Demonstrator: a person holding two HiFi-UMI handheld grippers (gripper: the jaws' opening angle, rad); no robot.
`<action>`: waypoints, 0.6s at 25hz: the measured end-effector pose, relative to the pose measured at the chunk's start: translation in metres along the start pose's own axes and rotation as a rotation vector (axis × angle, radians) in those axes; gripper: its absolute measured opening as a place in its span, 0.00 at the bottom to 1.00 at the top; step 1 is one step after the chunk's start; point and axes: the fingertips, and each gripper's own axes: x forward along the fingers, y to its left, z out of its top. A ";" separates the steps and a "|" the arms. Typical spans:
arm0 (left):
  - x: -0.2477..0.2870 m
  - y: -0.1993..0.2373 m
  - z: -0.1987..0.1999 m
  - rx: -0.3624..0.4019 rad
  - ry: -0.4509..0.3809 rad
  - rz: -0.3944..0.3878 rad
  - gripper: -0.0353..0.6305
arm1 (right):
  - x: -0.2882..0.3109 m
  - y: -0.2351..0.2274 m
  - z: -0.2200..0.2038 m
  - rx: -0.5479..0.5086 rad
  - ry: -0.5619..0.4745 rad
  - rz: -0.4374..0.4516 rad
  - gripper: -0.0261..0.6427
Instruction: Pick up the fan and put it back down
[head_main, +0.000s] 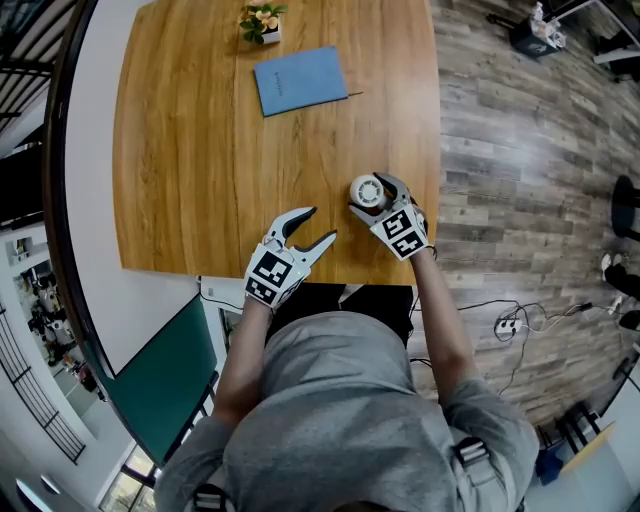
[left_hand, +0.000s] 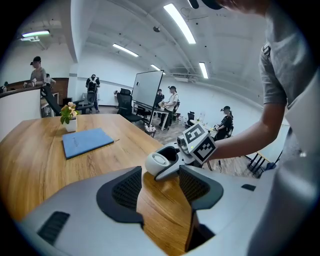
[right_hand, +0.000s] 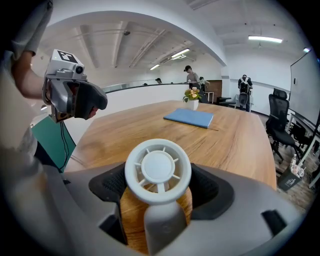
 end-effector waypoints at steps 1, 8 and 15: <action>0.000 0.000 0.000 0.000 0.000 0.000 0.43 | 0.002 0.000 -0.002 0.005 0.002 0.004 0.61; 0.002 -0.001 -0.008 -0.001 0.005 -0.002 0.43 | 0.006 -0.002 -0.008 0.024 0.021 0.001 0.61; 0.001 -0.002 -0.006 -0.001 0.006 0.001 0.43 | 0.010 -0.005 -0.015 -0.033 0.080 -0.049 0.61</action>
